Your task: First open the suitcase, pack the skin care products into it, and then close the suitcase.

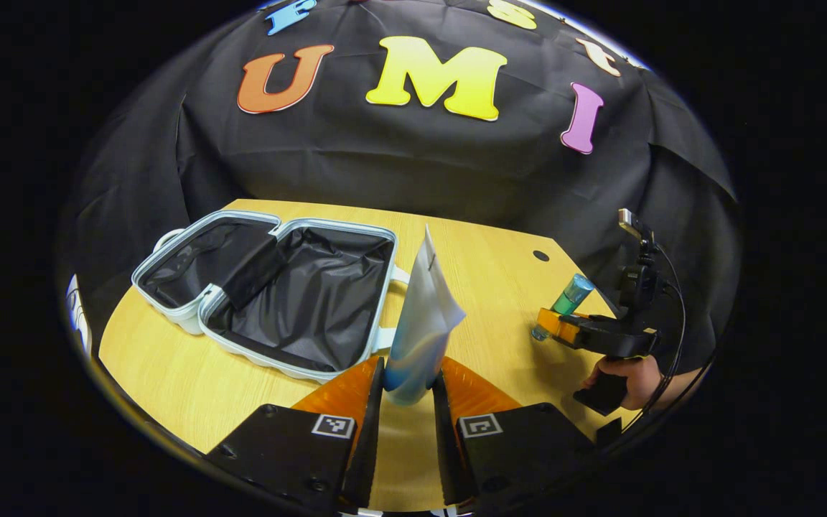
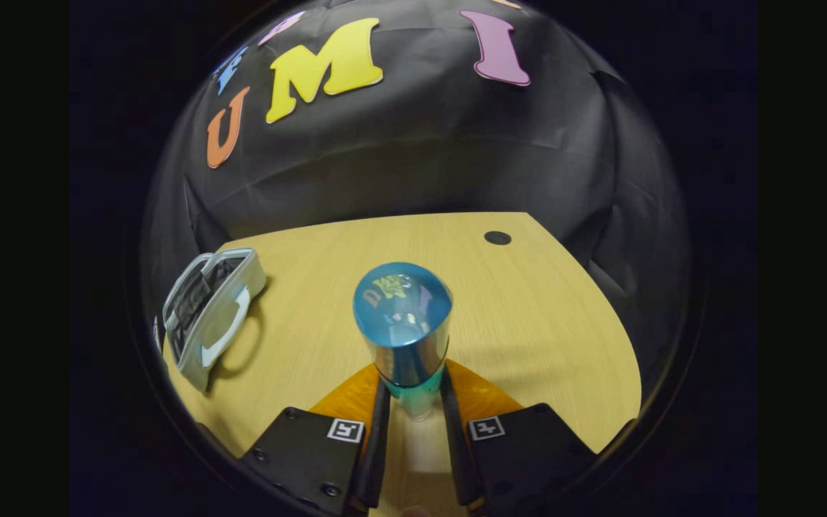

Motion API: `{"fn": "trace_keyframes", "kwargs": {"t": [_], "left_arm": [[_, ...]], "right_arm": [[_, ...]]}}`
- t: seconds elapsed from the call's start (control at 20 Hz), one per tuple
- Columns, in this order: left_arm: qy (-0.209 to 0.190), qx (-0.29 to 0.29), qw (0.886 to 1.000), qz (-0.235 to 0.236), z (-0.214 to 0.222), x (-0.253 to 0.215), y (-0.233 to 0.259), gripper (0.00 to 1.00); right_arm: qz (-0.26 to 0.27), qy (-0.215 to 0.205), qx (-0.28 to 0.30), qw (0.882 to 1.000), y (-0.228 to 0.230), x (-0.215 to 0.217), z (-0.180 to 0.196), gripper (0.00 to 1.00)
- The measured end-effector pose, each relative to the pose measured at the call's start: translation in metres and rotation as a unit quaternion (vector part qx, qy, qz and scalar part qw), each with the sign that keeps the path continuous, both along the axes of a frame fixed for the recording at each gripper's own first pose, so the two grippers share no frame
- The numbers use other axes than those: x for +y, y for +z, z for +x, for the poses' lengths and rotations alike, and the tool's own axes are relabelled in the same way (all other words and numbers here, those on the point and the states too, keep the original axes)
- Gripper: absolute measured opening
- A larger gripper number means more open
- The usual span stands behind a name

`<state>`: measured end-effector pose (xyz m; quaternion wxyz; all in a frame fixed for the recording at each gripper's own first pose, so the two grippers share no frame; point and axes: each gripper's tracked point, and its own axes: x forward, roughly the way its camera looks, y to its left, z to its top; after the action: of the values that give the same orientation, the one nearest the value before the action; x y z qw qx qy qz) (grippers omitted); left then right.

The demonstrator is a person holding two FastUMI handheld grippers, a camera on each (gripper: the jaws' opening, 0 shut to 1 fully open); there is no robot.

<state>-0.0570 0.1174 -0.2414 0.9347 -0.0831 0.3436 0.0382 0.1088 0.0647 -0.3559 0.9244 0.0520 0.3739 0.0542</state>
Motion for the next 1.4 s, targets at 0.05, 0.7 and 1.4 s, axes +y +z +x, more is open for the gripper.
{"fn": "trace_keyframes", "kwargs": {"t": [0.05, 0.7, 1.4], "left_arm": [[0.000, 0.000, 1.000, 0.003, 0.004, 0.012, 0.002, 0.39], [0.012, 0.221, 0.970, -0.097, 0.057, 0.174, -0.070, 0.39], [-0.083, 0.393, 0.914, -0.057, 0.060, 0.180, -0.126, 0.47]], "right_arm": [[0.010, -0.001, 0.008, 1.000, 0.001, 0.002, -0.003, 0.34], [0.104, 0.100, 0.045, 0.989, 0.125, 0.067, -0.047, 0.33], [0.168, 0.181, 0.127, 0.960, 0.164, 0.169, -0.092, 0.33]]}}
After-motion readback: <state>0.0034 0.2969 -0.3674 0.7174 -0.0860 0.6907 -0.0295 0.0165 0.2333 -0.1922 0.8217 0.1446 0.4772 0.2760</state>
